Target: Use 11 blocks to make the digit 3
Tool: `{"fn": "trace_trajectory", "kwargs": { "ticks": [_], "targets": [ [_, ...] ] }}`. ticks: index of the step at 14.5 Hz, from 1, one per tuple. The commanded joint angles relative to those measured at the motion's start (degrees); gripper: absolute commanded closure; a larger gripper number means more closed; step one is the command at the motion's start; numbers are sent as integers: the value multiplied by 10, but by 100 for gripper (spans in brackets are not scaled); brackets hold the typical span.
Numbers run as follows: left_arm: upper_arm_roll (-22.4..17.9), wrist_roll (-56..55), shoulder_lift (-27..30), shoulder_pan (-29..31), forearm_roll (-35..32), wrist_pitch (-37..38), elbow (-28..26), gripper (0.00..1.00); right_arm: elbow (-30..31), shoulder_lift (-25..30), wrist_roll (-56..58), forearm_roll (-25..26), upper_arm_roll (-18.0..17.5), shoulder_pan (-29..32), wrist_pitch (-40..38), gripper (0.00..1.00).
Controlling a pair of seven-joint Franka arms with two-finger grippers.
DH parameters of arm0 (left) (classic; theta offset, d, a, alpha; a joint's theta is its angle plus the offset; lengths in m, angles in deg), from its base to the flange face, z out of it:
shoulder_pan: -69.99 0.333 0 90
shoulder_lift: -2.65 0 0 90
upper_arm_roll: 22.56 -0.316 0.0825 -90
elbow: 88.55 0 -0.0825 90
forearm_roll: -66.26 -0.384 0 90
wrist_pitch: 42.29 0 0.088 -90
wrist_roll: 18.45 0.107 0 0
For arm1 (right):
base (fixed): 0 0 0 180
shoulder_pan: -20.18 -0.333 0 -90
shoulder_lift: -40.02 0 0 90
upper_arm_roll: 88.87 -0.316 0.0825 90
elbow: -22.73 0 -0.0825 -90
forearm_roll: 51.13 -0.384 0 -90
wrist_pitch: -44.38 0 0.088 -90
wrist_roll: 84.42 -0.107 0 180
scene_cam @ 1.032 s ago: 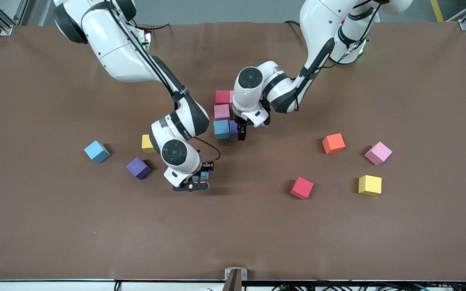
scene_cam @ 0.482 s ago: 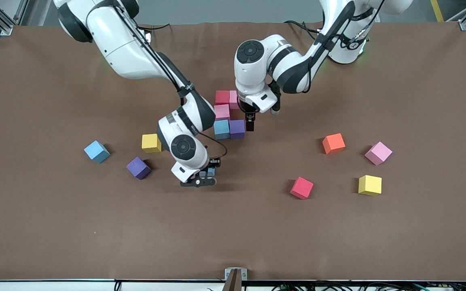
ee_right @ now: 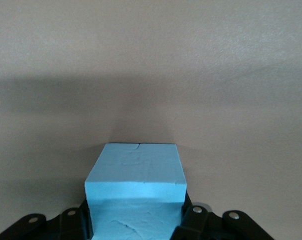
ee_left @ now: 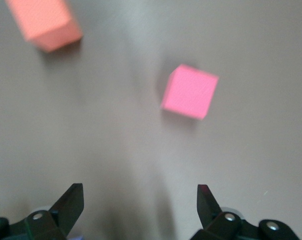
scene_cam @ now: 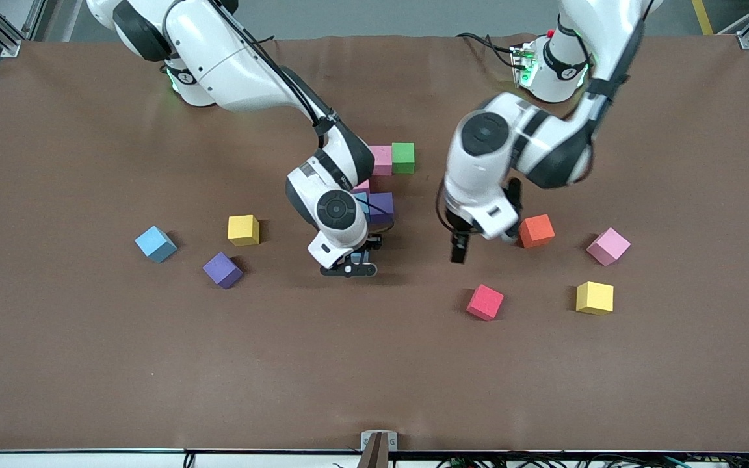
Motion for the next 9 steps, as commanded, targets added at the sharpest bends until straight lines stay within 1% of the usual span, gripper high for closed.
{"fn": "trace_trajectory", "kwargs": {
  "ticks": [1,3,6,9],
  "targets": [
    [5,60,-75,33,-2,14,91,0,40,5,-5,4,0,-10,4,65],
    [6,83,-123,58,-1,13,127,0,50,6,-5,3,-3,-13,3,65],
    [5,98,-184,63,-4,9,175,0,51,6,-4,4,-3,-21,3,65],
    [5,150,-210,82,-1,-2,177,0,51,6,-3,3,-12,-21,-4,64]
  ]
}}
